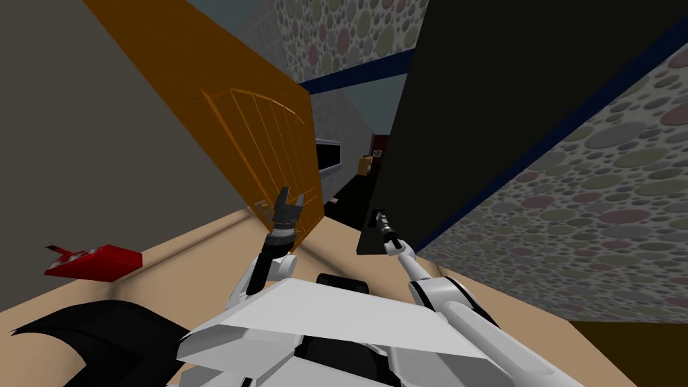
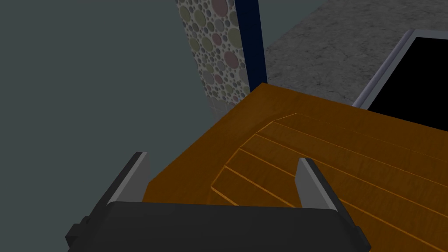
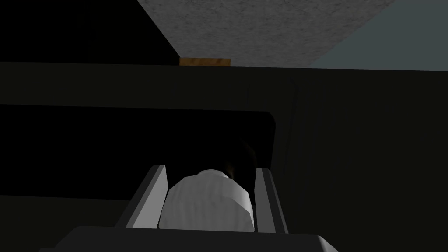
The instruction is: Pull the door open
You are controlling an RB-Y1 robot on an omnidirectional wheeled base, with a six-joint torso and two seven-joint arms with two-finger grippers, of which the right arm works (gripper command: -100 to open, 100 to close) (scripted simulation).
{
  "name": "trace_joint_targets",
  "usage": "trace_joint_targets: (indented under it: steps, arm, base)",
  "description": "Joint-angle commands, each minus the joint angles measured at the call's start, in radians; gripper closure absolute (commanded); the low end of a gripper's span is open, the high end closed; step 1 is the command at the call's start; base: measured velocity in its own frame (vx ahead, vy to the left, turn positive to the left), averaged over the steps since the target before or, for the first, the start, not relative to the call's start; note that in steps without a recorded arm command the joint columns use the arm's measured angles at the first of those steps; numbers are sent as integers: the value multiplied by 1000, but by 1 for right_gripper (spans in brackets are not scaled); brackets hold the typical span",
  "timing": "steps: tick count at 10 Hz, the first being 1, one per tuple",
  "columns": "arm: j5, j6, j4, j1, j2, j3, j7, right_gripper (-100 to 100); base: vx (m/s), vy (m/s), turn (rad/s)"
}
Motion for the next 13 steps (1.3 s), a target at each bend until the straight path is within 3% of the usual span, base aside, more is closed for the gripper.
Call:
trace_joint_targets:
  steps: [1,8,9,10,13]
  arm:
    - [10,-4,-17,8,-2,25,-20,100]
    - [38,-19,-35,5,-8,93,-75,100]
    - [36,-18,-33,6,-2,90,-70,100]
    - [47,-30,-38,7,-7,119,-94,100]
    - [64,-49,-50,8,-21,162,-132,100]
  base:
    - [-206,-159,71]
    - [-141,-135,48]
    - [-55,-51,36]
    - [-117,-112,48]
    - [-196,-161,48]
